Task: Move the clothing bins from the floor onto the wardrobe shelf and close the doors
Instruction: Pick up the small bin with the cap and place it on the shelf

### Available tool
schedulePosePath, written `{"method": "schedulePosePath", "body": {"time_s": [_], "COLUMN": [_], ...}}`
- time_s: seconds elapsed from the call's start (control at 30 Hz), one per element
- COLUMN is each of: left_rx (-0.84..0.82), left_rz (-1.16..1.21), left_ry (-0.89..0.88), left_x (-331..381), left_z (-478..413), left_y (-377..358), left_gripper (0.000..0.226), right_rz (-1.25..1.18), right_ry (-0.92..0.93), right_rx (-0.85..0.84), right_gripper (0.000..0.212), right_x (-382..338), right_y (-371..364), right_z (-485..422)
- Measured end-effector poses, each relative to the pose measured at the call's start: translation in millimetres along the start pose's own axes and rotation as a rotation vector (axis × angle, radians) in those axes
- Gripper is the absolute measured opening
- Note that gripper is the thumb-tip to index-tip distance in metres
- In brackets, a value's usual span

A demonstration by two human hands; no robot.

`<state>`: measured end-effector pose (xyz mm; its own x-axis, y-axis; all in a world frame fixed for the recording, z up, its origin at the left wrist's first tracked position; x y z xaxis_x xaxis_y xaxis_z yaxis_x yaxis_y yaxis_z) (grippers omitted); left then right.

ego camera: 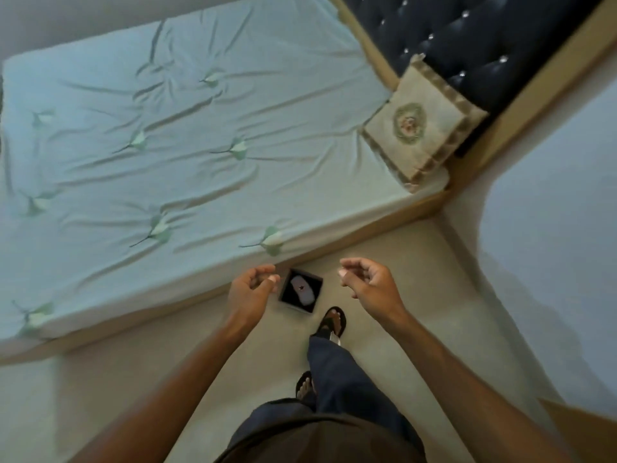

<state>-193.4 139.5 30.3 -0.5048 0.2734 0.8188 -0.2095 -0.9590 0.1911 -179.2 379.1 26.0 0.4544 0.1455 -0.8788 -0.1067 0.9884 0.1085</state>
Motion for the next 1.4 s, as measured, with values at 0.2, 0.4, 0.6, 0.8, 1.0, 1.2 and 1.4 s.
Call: {"method": "schedulePosePath", "body": {"time_s": [0.2,0.4,0.6,0.8,1.0,1.2,1.4], "left_rx": [0.004,-0.111,-0.337,-0.625,-0.750,-0.797,-0.873], "left_rz": [-0.106,-0.300,-0.554,-0.926,-0.973,-1.011,-1.159], "left_ry": [0.186,0.376,0.463,0.457,0.480,0.415,0.395], "left_x": [-37.1,-126.7,-255.1,-396.0,-473.1,-476.5,-379.3], "left_z": [-112.6,-233.0,-369.4,-479.8,-531.4,-522.7,-458.6], "left_y": [16.9,2.2,-30.7,-59.1,-77.3,-70.9,-79.4], "left_gripper": [0.016,0.018,0.024,0.036,0.061,0.061,0.030], "right_rz": [-0.001,0.065,0.116,0.339,0.188,0.134,0.135], "right_ry": [-0.163,-0.391,-0.584,-0.720,-0.743,-0.766,-0.719], "right_rx": [-0.091,-0.053,-0.005,0.004,-0.024,0.074,0.023], "right_gripper": [0.015,0.015,0.012,0.039,0.052,0.047,0.039], "right_x": [46.6,166.5,336.1,493.2,538.5,527.6,465.4], "right_y": [-30.2,-48.6,-75.3,-121.4,-164.6,-160.3,-126.6], "right_z": [-129.3,-223.9,-287.1,-329.0,-356.5,-343.8,-290.9]}}
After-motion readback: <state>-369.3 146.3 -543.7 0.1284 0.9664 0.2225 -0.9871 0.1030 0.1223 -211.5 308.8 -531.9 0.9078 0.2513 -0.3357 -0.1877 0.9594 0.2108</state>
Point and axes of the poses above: each hand's wrist, its own z-axis away from the middle knuckle, its own y-axis out of the back of the hand, x = y × z, the point moved 3 cm from there along -z, towards the middle knuckle, and after that the axes turned 11 degrees about -x, right-handed, at the moved point
